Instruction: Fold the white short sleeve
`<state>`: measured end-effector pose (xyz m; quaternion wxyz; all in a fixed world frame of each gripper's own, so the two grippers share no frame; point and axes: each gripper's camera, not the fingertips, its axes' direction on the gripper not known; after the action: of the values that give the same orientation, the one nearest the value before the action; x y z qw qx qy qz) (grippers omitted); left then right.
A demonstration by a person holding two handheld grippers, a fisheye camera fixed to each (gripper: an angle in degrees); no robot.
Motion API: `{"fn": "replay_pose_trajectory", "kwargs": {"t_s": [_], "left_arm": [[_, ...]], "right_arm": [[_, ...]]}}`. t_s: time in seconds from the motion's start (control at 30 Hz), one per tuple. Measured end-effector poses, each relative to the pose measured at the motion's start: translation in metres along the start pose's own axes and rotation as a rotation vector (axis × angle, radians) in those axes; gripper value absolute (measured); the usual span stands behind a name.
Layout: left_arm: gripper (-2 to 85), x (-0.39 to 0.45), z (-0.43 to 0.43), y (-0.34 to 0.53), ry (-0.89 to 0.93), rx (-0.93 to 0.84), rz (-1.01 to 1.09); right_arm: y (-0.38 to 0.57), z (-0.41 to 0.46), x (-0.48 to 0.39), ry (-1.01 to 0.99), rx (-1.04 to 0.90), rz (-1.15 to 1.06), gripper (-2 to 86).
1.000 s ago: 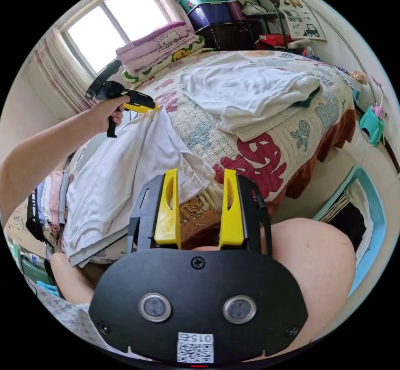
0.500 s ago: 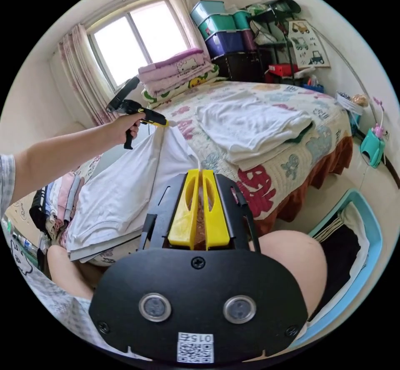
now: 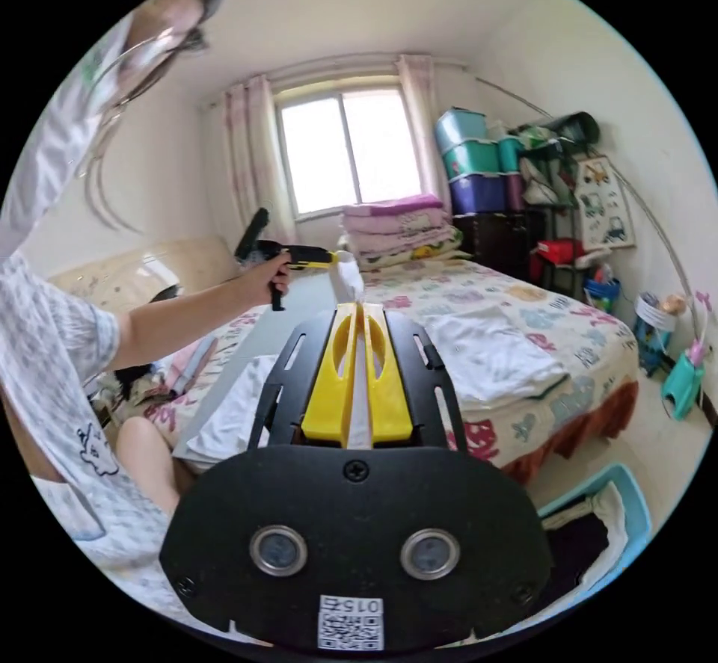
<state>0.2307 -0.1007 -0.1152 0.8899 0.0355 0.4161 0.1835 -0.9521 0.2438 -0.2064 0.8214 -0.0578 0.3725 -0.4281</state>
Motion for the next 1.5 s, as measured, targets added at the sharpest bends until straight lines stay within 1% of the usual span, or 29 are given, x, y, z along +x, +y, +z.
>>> {"fn": "replay_pose_trajectory", "kwargs": {"t_s": [0.07,0.1,0.17,0.2,0.27,0.33,0.37,0.43,0.53,0.6,0.7,0.77,0.83,0.93,1.0,1.03,1.07,1.1,1.17,1.2,1.23,1.27,1.37,1.5], "left_arm": [[1.5,-0.054,-0.045,0.038,-0.031,0.041,-0.1],[1.6,-0.069,-0.055,0.049,-0.04,0.043,-0.127],[1.9,-0.13,-0.074,0.093,-0.091,-0.01,-0.244],[2.0,-0.146,-0.076,0.104,-0.123,-0.038,-0.288],[2.6,-0.195,-0.09,0.153,-0.249,-0.092,-0.417],[3.5,-0.222,-0.099,0.187,-0.289,-0.108,-0.503],[4.7,-0.236,-0.107,0.209,-0.277,-0.094,-0.548],[6.6,-0.252,-0.118,0.235,-0.224,-0.044,-0.601],[7.5,-0.269,-0.135,0.267,-0.178,0.042,-0.676],[7.4,-0.272,-0.145,0.278,-0.155,0.096,-0.682],[7.4,-0.267,-0.152,0.286,-0.093,0.102,-0.614],[7.6,-0.255,-0.151,0.287,-0.095,0.066,-0.541],[7.9,-0.249,-0.147,0.278,-0.071,0.031,-0.496],[8.3,-0.232,-0.138,0.263,-0.104,-0.025,-0.387],[8.3,-0.22,-0.13,0.255,-0.125,-0.076,-0.318],[8.3,-0.212,-0.125,0.251,-0.107,-0.109,-0.285],[8.3,-0.202,-0.121,0.249,-0.048,-0.144,-0.241],[8.3,-0.196,-0.119,0.247,-0.005,-0.162,-0.209],[8.2,-0.162,-0.115,0.246,0.194,-0.264,-0.015],[8.2,-0.151,-0.115,0.247,0.244,-0.296,0.041],[8.2,-0.13,-0.115,0.253,0.334,-0.357,0.16],[8.2,-0.11,-0.117,0.26,0.379,-0.4,0.271],[8.7,-0.071,-0.118,0.286,0.382,-0.488,0.456],[9.2,-0.053,-0.106,0.315,0.401,-0.602,0.466]], "right_arm": [[0.0,0.028,-0.053,-0.18,-0.045,-0.08,0.0],[0.002,0.038,-0.067,-0.225,-0.071,-0.097,0.0],[0.017,0.086,-0.122,-0.372,-0.204,-0.165,0.1],[0.023,0.1,-0.136,-0.401,-0.246,-0.187,0.1],[0.053,0.155,-0.19,-0.475,-0.445,-0.295,0.2],[0.074,0.182,-0.218,-0.492,-0.55,-0.341,0.3],[0.085,0.195,-0.231,-0.496,-0.618,-0.366,0.3],[0.092,0.203,-0.243,-0.539,-0.675,-0.384,0.5],[0.093,0.208,-0.251,-0.611,-0.717,-0.394,1.1],[0.087,0.211,-0.247,-0.613,-0.733,-0.381,2.2],[0.068,0.214,-0.222,-0.543,-0.704,-0.333,4.6],[0.05,0.219,-0.184,-0.424,-0.663,-0.27,6.1],[0.039,0.223,-0.155,-0.368,-0.653,-0.239,7.5],[0.033,0.229,-0.121,-0.298,-0.715,-0.249,9.0],[0.032,0.232,-0.107,-0.206,-0.756,-0.255,9.7],[0.032,0.234,-0.096,-0.136,-0.764,-0.226,9.8],[0.032,0.238,-0.084,-0.089,-0.78,-0.18,9.6],[0.032,0.24,-0.078,-0.077,-0.791,-0.155,9.5],[0.034,0.247,-0.055,-0.064,-0.817,-0.042,9.2],[0.034,0.248,-0.05,-0.074,-0.816,-0.011,9.1],[0.034,0.25,-0.041,-0.107,-0.81,0.047,8.9],[0.033,0.252,-0.034,-0.135,-0.803,0.086,8.6],[0.031,0.258,-0.019,-0.157,-0.812,0.141,7.4],[0.029,0.264,-0.011,-0.17,-0.833,0.151,6.8]]}}
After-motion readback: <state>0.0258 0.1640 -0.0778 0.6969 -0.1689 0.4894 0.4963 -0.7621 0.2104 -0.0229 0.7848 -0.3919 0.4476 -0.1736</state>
